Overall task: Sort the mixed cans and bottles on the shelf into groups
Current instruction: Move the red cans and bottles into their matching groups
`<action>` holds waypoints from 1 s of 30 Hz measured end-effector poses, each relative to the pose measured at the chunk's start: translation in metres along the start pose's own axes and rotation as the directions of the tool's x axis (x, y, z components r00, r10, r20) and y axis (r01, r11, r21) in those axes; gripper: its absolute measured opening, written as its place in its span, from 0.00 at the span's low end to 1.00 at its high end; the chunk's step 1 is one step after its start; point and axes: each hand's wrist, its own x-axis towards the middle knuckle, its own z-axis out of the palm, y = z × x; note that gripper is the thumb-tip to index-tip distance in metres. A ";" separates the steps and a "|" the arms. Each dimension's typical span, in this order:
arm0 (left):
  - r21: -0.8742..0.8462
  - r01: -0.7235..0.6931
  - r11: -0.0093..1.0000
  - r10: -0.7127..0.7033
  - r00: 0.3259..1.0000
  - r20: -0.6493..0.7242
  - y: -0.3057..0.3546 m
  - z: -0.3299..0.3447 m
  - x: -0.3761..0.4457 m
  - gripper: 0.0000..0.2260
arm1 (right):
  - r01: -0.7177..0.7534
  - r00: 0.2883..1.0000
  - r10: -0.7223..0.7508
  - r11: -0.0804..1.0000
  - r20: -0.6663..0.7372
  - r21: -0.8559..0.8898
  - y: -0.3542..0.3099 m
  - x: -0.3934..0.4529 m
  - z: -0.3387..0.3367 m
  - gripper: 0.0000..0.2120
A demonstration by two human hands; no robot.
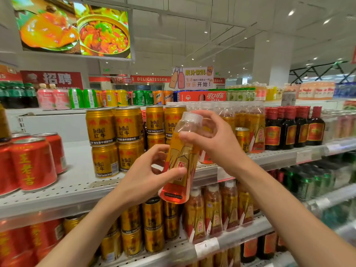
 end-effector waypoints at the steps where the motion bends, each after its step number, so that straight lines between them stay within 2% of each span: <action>1: -0.001 -0.008 1.000 0.008 1.000 -0.005 -0.001 0.001 0.002 0.31 | 0.007 1.000 -0.007 1.000 0.005 -0.009 0.000 0.002 -0.001 0.29; 8: -0.014 -0.040 0.999 0.040 0.999 -0.017 0.005 0.024 0.021 0.32 | 0.013 0.998 -0.007 0.996 0.064 -0.093 0.005 0.014 -0.033 0.31; 14: 0.026 -0.030 0.999 0.032 0.996 -0.085 0.026 0.067 0.044 0.30 | 0.034 0.991 -0.021 0.995 0.134 -0.097 0.019 0.029 -0.085 0.31; 19: 0.063 -0.006 0.998 0.018 0.984 -0.179 0.047 0.123 0.074 0.38 | 0.088 0.972 -0.062 0.991 0.227 -0.105 0.037 0.050 -0.144 0.31; 21: 0.072 0.028 0.997 -0.012 0.977 -0.213 0.054 0.146 0.088 0.38 | 0.126 0.954 -0.089 0.985 0.286 -0.115 0.044 0.060 -0.168 0.29; 25: 0.095 0.103 0.990 -0.071 0.954 -0.292 0.066 0.180 0.109 0.31 | 0.161 0.929 -0.082 0.968 0.361 -0.194 0.063 0.084 -0.210 0.25; 27: 0.085 0.138 0.987 -0.101 0.934 -0.343 0.068 0.188 0.114 0.28 | 0.189 0.941 -0.107 0.954 0.320 -0.235 0.077 0.095 -0.227 0.22; 30: 0.072 0.169 0.983 -0.126 0.903 -0.411 0.066 0.194 0.114 0.31 | 0.289 0.942 -0.167 0.841 0.290 -0.457 0.106 0.099 -0.236 0.16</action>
